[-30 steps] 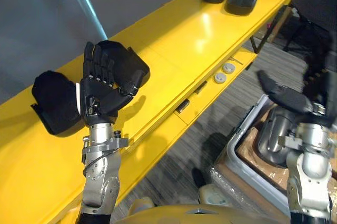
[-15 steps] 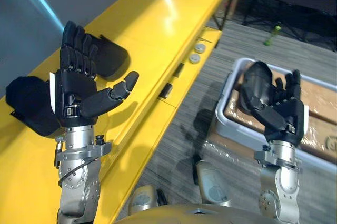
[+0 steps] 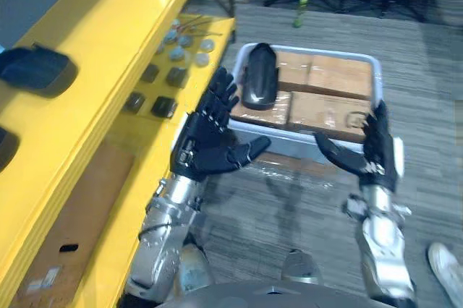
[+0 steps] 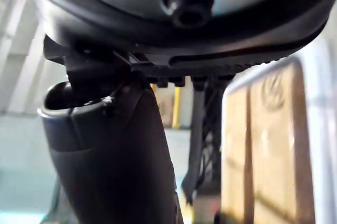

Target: Walk over and take three plastic housings, then place them on the shelf

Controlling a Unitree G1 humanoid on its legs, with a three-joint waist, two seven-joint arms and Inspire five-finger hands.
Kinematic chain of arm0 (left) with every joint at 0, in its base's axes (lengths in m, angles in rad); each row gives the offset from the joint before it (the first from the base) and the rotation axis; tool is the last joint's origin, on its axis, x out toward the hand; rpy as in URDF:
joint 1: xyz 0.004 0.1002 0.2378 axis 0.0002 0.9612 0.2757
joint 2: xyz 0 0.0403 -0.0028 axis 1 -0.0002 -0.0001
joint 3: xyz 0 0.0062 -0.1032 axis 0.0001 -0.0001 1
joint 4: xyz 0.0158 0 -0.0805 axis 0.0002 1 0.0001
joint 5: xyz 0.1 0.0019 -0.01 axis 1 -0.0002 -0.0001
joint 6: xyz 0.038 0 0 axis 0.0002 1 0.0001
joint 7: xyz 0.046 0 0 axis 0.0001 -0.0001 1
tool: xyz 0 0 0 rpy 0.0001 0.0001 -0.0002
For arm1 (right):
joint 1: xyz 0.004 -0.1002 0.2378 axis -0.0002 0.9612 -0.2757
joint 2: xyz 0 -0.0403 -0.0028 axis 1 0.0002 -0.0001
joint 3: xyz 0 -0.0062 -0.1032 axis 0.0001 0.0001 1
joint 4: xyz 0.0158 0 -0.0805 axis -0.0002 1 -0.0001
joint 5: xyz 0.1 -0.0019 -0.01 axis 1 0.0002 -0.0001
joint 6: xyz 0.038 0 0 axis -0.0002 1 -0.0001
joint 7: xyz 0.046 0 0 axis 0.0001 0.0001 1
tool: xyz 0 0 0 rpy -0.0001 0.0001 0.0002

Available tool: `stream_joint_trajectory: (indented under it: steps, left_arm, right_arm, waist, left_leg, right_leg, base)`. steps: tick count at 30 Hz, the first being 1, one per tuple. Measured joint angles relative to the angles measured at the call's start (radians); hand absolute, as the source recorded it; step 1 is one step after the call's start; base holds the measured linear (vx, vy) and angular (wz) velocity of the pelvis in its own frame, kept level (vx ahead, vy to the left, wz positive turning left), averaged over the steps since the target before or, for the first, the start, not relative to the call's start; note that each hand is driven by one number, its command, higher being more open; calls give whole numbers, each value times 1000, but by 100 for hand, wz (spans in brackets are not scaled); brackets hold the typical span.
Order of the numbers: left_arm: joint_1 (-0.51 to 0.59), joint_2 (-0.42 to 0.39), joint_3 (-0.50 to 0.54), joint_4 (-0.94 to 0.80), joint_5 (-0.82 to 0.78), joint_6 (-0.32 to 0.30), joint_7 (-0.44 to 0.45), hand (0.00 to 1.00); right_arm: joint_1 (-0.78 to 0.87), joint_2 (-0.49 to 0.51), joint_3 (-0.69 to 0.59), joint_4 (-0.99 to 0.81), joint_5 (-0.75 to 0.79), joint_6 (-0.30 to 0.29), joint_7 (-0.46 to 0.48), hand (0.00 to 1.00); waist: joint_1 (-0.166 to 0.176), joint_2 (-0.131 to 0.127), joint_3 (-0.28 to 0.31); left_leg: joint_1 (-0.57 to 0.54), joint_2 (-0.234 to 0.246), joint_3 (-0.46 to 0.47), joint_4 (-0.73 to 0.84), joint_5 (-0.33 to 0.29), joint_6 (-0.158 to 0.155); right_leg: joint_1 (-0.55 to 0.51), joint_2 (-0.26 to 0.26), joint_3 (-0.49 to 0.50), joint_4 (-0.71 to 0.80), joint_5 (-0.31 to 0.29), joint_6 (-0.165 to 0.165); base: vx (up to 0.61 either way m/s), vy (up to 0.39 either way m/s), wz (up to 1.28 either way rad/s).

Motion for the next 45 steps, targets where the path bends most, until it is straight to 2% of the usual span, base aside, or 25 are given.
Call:
stream_joint_trajectory:
  steps: [2,4,5,6,8,11,12,14,18,19,20,21,22,25,29,34,36,38,41,45]
  left_arm:
    - [23,0,-1,0,2,0,13,100]
    - [34,0,-1,6,24,1,39,100]
    - [34,1,1,15,25,1,46,100]
    - [33,6,5,39,27,6,61,100]
    - [28,7,11,89,43,18,79,100]
    - [10,23,17,240,42,51,116,100]
    - [2,37,16,314,73,59,151,100]
    - [-13,46,17,392,125,60,187,100]
    - [-74,60,30,550,199,64,302,100]
    - [-80,59,30,579,204,59,318,100]
    - [-109,53,35,651,223,57,341,100]
    - [-136,38,45,707,224,57,351,100]
    - [-145,29,53,726,224,56,355,100]
    - [-151,16,56,785,221,28,357,100]
    - [-159,-19,45,888,211,-9,352,100]
    - [-199,-27,45,946,177,-65,344,100]
    - [-228,-35,31,980,161,-84,338,100]
    - [-234,-32,25,994,142,-104,337,100]
    - [-241,-31,21,1025,130,-121,337,100]
    - [-242,-27,15,1045,86,-135,327,100]
  right_arm:
    - [41,-8,-24,-30,32,3,1,100]
    - [56,-10,-21,-32,33,7,1,100]
    - [54,-11,-15,-32,37,13,0,100]
    - [25,-13,3,-24,54,30,-9,100]
    - [-25,-19,29,20,51,35,-29,100]
    - [-197,-28,49,192,14,60,-115,100]
    - [-303,-44,51,296,20,77,-160,100]
    - [-422,-78,51,407,26,96,-193,100]
    - [-706,-195,52,574,88,105,-258,100]
    - [-759,-216,56,606,109,106,-258,100]
    - [-859,-264,71,680,144,110,-261,100]
    - [-943,-315,88,737,168,114,-261,100]
    - [-976,-338,96,752,176,115,-261,100]
    - [-1092,-423,154,792,175,121,-261,100]
    - [-1258,-515,264,959,174,178,-251,100]
    - [-1408,-553,350,1069,173,250,-238,100]
    - [-1453,-604,403,1101,173,287,-228,100]
    - [-1486,-622,431,1132,174,321,-227,100]
    - [-1509,-651,447,1149,176,328,-236,100]
    - [-1523,-652,450,1149,175,316,-247,100]
  waist:
    - [-10,1,-1]
    - [-18,8,-6]
    - [-16,12,-10]
    - [-1,10,-14]
    - [17,-2,-18]
    - [46,-21,-16]
    - [65,-32,-7]
    - [72,-42,8]
    - [124,-51,80]
    - [127,-50,86]
    - [138,-48,89]
    - [163,-41,99]
    - [173,-37,110]
    - [185,-23,150]
    - [224,7,181]
    - [272,47,219]
    - [299,78,233]
    - [317,85,236]
    - [337,103,243]
    - [370,106,245]
  left_leg:
    - [27,-54,-31,-5,-44,16]
    - [38,-79,-48,-33,-89,38]
    - [38,-84,-64,-54,-106,28]
    - [38,-112,-76,-81,-102,8]
    - [36,-135,-83,-98,-90,-6]
    - [3,-159,-88,-85,-83,-22]
    - [-22,-163,-90,-67,-85,-27]
    - [-52,-164,-101,-52,-81,-30]
    - [-111,-163,-146,-44,-60,-43]
    - [-123,-162,-154,-44,-56,-43]
    - [-146,-159,-162,-45,-52,-44]
    - [-161,-153,-169,-44,-51,-45]
    - [-165,-150,-171,-44,-50,-45]
    - [-193,-148,-187,-42,-42,-45]
    - [-235,-148,-211,-24,-40,-45]
    - [-267,-151,-253,-23,-29,-45]
    - [-293,-160,-277,-7,-25,-48]
    - [-311,-166,-284,-1,-24,-45]
    - [-347,-183,-309,49,-36,-41]
    - [-379,-194,-325,107,-54,-35]
  right_leg:
    - [-40,-1,58,10,11,-10]
    - [-68,8,83,12,28,-9]
    - [-83,10,89,12,38,-3]
    - [-106,-4,97,3,64,9]
    - [-108,-23,96,-36,100,21]
    - [-95,-50,73,-128,177,36]
    - [-95,-56,68,-168,210,35]
    - [-98,-56,57,-203,239,32]
    - [-141,-37,46,-237,287,8]
    - [-152,-32,44,-238,296,8]
    - [-179,-24,39,-244,315,4]
    - [-195,-13,19,-257,342,-9]
    - [-202,-9,5,-257,349,-15]
    - [-221,-6,-22,-256,353,-16]
    - [-246,-2,-42,-250,354,-15]
    - [-277,2,-104,-226,354,-15]
    - [-289,-5,-148,-210,354,-15]
    - [-309,-13,-170,-192,353,-15]
    - [-334,-29,-197,-135,326,-13]
    - [-352,-41,-211,-84,302,-11]
  base:
    - [-87,-62,-89]
    - [-91,0,-47]
    - [-141,88,-36]
    - [-106,84,-31]
    - [-116,105,-22]
    - [-159,135,-7]
    - [-128,92,-4]
    - [-113,58,6]
    - [-125,-2,-3]
    - [-55,-35,-12]
    - [-64,-45,-25]
    - [-64,-49,-31]
    - [-60,-54,-21]
    - [-42,-23,5]
    - [-12,2,9]
    - [-9,-17,11]
    - [4,-8,21]
    - [-2,15,14]
    - [-6,23,18]
    - [-19,28,11]
